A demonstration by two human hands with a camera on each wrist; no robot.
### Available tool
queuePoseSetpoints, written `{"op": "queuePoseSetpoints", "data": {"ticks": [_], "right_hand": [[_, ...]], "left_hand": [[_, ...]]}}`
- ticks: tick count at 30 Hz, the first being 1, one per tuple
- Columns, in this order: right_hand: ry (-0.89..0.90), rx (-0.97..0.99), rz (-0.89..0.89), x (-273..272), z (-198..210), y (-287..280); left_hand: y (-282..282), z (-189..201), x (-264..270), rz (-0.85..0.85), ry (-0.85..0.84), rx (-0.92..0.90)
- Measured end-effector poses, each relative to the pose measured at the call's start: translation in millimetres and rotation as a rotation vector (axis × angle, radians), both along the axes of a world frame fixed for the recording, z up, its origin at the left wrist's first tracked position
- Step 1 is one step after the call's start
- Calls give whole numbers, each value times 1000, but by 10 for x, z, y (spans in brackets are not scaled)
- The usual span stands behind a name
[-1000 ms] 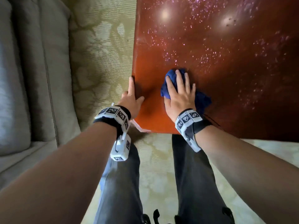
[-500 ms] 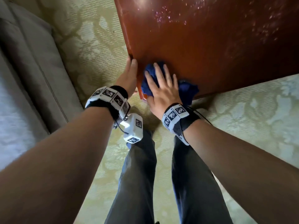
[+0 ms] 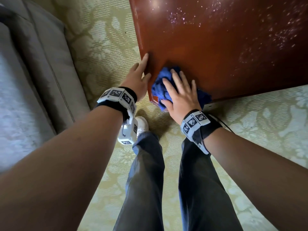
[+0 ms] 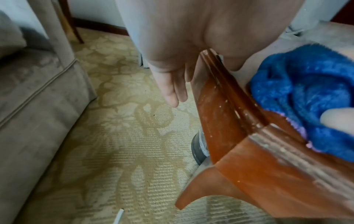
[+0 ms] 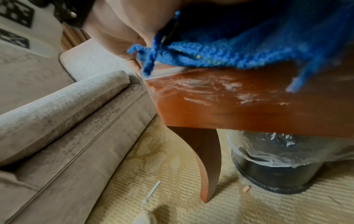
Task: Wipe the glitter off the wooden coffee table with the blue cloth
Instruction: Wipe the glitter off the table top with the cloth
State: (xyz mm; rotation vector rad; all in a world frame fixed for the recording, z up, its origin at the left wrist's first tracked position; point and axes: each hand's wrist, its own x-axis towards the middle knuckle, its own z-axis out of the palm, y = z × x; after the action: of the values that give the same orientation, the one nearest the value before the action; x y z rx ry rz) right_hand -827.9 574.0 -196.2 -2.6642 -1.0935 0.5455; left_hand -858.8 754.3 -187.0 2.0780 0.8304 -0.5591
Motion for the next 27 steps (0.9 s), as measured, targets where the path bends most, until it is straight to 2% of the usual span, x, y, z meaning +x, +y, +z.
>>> {"op": "queuePoseSetpoints", "data": {"ticks": [5, 12, 16, 21, 27], "right_hand": [[2, -18, -75, -131, -20, 46], [-55, -22, -167, -283, -54, 276], [-66, -7, -179, -281, -68, 373], [-67, -3, -148, -256, -83, -5], [22, -22, -236, -301, 4, -46]], "left_hand": [[128, -77, -19, -150, 4, 39], [324, -126, 8, -249, -15, 115], [369, -177, 1, -265, -25, 114], [336, -172, -6, -279, -13, 115], [250, -133, 8, -213, 7, 59]]}}
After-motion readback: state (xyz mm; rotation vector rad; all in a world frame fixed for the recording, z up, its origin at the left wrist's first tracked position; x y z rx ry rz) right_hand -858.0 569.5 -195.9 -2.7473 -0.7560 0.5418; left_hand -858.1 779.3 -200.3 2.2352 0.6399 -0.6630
